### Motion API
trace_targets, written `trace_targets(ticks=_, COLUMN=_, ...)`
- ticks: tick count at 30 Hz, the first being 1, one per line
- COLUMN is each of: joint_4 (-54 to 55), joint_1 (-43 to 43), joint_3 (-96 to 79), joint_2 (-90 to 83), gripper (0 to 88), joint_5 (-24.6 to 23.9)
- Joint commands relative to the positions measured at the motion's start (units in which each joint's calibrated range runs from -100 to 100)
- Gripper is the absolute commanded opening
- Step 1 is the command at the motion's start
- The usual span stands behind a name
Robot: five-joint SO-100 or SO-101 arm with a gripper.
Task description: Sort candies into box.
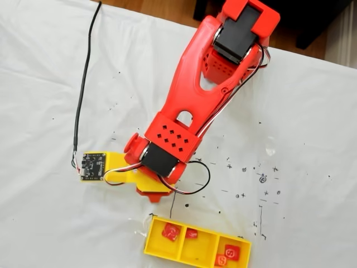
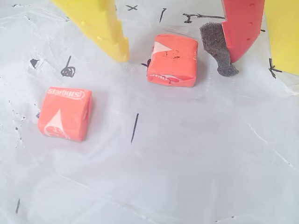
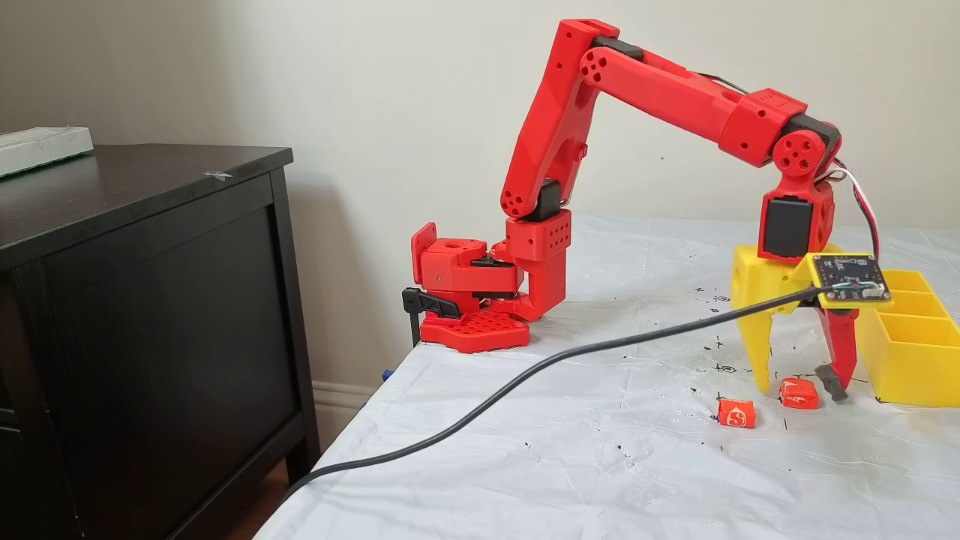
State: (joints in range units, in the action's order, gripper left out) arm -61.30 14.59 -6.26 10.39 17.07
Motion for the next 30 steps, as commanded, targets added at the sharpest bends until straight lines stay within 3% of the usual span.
trace_targets(ticks=1, joint_4=1.7, joint_1=-0.9, joint_3=0.6, joint_2=-1.8, gripper=24.3, joint_5=-0.2)
trace_targets(ticks=26, joint_4=2.2, joint_1=-1.7, joint_3=1.8, joint_2=2.1, gripper=23.8, joint_5=-0.6)
trace_targets(ticks=27, joint_4=2.2, joint_1=-1.7, joint_3=1.9, joint_2=2.2, gripper=22.0, joint_5=-0.7)
trace_targets(ticks=30, joint_4=2.0, joint_1=-1.6, joint_3=2.1, joint_2=2.2, gripper=5.7, joint_5=-0.8)
